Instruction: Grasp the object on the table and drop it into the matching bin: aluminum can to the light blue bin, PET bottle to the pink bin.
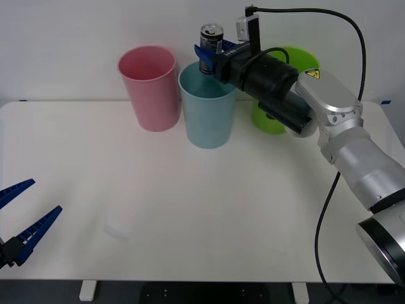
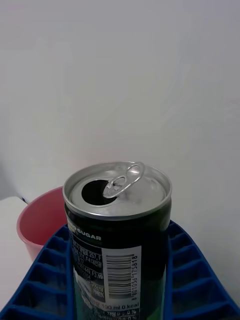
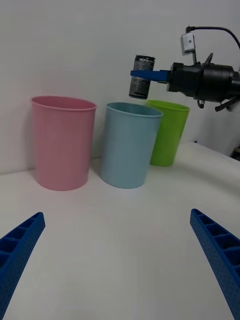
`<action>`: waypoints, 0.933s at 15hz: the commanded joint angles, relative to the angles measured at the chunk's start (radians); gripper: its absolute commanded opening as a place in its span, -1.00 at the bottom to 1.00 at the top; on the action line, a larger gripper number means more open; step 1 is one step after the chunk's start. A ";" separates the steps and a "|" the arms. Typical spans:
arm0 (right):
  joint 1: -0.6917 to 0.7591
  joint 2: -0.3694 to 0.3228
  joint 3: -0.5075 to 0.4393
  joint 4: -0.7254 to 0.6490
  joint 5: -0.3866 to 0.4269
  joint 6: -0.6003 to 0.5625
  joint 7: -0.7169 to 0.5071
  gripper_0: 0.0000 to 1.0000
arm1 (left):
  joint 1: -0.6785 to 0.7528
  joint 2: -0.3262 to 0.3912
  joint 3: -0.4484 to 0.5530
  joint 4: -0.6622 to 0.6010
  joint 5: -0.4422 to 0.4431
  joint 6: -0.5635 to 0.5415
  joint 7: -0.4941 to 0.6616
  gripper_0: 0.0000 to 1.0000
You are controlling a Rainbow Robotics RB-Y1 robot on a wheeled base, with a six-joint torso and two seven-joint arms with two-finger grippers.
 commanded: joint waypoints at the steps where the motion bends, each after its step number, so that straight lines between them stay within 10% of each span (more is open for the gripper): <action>1: 0.003 -0.001 -0.001 -0.001 -0.001 -0.004 0.020 1.00 | 0.000 0.000 0.000 0.000 0.000 0.000 0.000 1.00; 14: 0.188 -0.143 -0.003 -0.268 -0.058 -0.027 0.009 1.00 | 0.000 0.000 0.000 0.000 0.000 0.000 0.000 1.00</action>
